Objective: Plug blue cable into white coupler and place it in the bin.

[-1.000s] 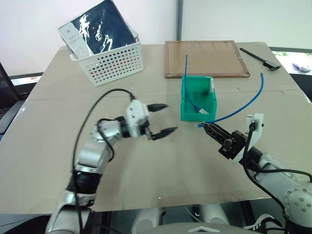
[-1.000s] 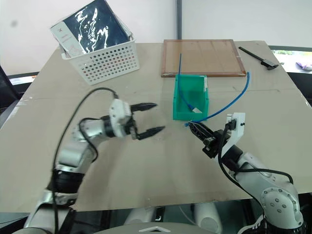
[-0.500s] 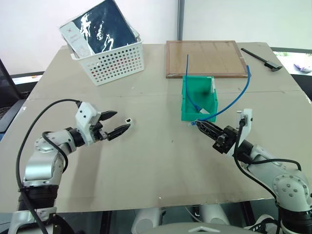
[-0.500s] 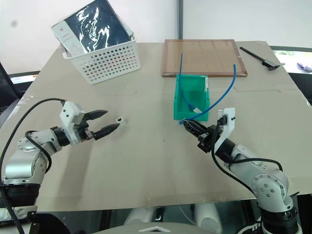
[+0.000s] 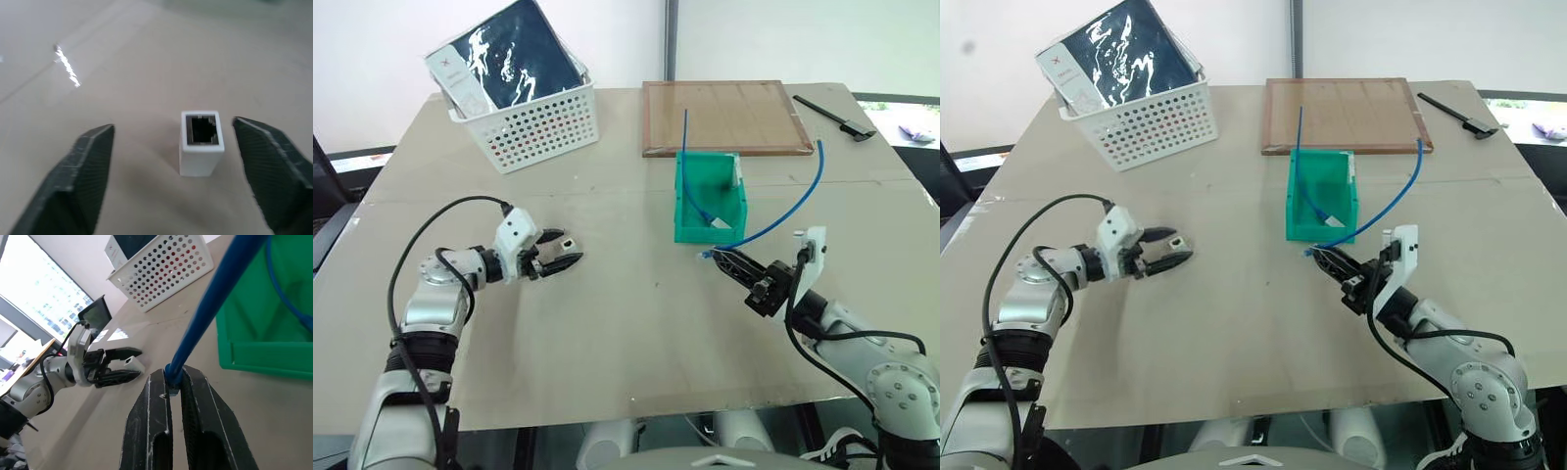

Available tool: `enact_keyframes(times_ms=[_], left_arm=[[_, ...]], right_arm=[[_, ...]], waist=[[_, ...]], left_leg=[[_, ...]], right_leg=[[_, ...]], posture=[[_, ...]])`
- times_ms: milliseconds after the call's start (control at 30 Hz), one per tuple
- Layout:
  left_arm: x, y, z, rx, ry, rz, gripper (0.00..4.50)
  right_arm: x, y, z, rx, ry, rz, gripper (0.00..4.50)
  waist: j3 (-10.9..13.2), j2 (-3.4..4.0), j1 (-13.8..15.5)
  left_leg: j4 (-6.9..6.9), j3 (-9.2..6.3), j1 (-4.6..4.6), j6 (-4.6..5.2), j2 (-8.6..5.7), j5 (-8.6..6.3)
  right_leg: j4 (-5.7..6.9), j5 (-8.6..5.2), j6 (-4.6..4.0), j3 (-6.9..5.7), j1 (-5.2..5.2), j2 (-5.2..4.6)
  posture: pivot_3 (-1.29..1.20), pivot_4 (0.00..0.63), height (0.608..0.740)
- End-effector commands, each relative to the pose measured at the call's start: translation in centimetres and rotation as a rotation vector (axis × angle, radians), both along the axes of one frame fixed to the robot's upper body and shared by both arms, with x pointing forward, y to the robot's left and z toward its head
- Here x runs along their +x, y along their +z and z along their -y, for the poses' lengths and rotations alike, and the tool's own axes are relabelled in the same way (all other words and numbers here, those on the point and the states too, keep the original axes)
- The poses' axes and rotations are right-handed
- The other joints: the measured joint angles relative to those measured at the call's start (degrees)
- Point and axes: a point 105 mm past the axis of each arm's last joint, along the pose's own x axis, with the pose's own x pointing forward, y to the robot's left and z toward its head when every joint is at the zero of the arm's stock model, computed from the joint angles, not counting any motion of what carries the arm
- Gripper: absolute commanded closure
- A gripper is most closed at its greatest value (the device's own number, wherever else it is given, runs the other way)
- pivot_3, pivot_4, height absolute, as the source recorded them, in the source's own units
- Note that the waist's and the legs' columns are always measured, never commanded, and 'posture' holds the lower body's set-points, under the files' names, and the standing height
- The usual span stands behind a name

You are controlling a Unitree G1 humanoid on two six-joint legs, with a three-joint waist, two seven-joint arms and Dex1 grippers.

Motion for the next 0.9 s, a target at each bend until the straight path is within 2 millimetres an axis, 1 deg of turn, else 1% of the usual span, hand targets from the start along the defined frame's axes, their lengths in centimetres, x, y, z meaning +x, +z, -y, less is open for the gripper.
enact_keyframes(times_ms=[33,67,100,133,200,267,367,467,533,633,700,800,900], left_arm=[[0.3,0.6,0.0,0.003,-0.026,0.036,2.96],[0.3,0.5,0.0,-0.002,-0.032,0.037,3.54],[0.3,0.6,0.2,-0.011,-0.044,0.037,3.99],[0.3,0.7,0.4,-0.020,-0.056,0.040,4.11],[0.2,1.3,1.2,-0.048,-0.098,0.044,4.13],[-0.2,2.0,2.6,-0.073,-0.166,0.037,4.13],[-1.2,3.1,5.6,-0.103,-0.287,0.018,4.13],[-2.2,3.4,8.9,-0.084,-0.406,-0.015,4.13],[-2.5,3.1,11.0,-0.051,-0.468,-0.026,4.13],[-2.5,2.5,13.4,-0.018,-0.530,-0.031,4.13],[-2.2,2.0,14.6,-0.009,-0.549,-0.041,4.13],[-2.1,0.9,16.2,0.050,-0.603,-0.034,4.13],[-1.8,0.0,16.9,0.106,-0.651,-0.027,4.13]], right_arm=[[-0.5,1.6,0.3,0.012,-0.015,0.071,4.50],[-0.5,1.7,0.3,0.011,-0.017,0.072,4.50],[-0.6,1.6,0.4,0.007,-0.020,0.072,4.50],[-0.6,1.6,0.5,0.002,-0.022,0.073,4.50],[-0.6,1.7,0.6,-0.013,-0.025,0.084,4.50],[-0.7,1.8,0.8,-0.046,-0.022,0.110,4.50],[-0.9,2.1,0.9,-0.133,0.011,0.166,4.50],[-1.0,2.1,0.9,-0.271,0.079,0.229,4.50],[-1.1,2.6,0.5,-0.308,0.144,0.289,4.50],[-0.7,2.5,0.2,-0.421,0.230,0.339,4.50],[-0.2,2.3,0.0,-0.489,0.279,0.367,4.50],[1.1,1.9,-0.4,-0.589,0.358,0.420,4.50],[2.2,1.6,-1.3,-0.665,0.453,0.476,4.50]], waist=[[0.00,-0.01,0.13],[0.00,-0.01,0.17],[-0.01,-0.01,0.20],[-0.01,-0.02,0.25],[-0.01,-0.02,0.24],[0.00,-0.04,0.23],[0.01,-0.04,0.22],[0.01,-0.04,0.17],[0.03,-0.01,0.15],[0.02,-0.05,0.17],[0.03,-0.07,0.15],[0.02,-0.07,0.03],[0.03,-0.08,0.05]], left_leg=[[0.00,-0.02,-0.01,0.00,0.00,0.00],[0.00,-0.02,-0.01,0.00,0.00,0.00],[0.01,-0.02,0.00,0.00,0.00,0.00],[0.01,-0.02,0.00,0.00,0.00,0.00],[0.02,-0.02,0.00,0.00,-0.02,0.00],[0.03,0.00,-0.01,0.00,-0.03,0.00],[0.04,-0.04,-0.05,0.00,-0.03,0.00],[0.03,-0.02,-0.03,0.00,-0.03,0.00],[0.04,-0.02,-0.01,0.01,-0.02,0.00],[0.07,0.01,-0.01,0.01,-0.04,0.00],[0.07,0.01,0.00,0.01,-0.04,0.00],[0.07,0.03,0.00,0.01,-0.05,0.00],[0.08,0.06,0.00,0.01,-0.06,0.00]], right_leg=[[0.00,0.00,0.00,-0.02,0.00,-0.01],[0.01,0.00,0.00,-0.03,0.00,-0.03],[0.01,0.00,0.00,-0.03,0.01,-0.04],[0.01,0.00,0.01,-0.03,0.01,-0.04],[0.01,0.01,0.01,-0.04,0.03,-0.06],[0.01,0.01,0.01,-0.03,0.03,-0.07],[0.01,0.01,0.01,-0.06,0.02,-0.08],[0.01,0.01,0.01,-0.04,0.03,-0.08],[0.01,0.00,0.02,-0.06,0.05,-0.06],[0.01,0.00,0.03,-0.05,0.06,-0.04],[0.01,0.00,0.03,-0.05,0.07,-0.02],[0.01,0.00,0.02,-0.04,0.06,0.00],[0.01,0.00,0.02,-0.03,0.06,0.02]], posture=[[0.00,0.150,0.740],[0.00,0.150,0.740],[0.00,0.150,0.740],[0.00,0.150,0.740],[0.00,0.150,0.740],[0.00,0.150,0.740],[0.00,0.150,0.740],[0.00,0.150,0.740],[0.00,0.150,0.740],[0.00,0.150,0.740],[0.00,0.150,0.740],[0.00,0.150,0.740],[0.00,0.150,0.740]])
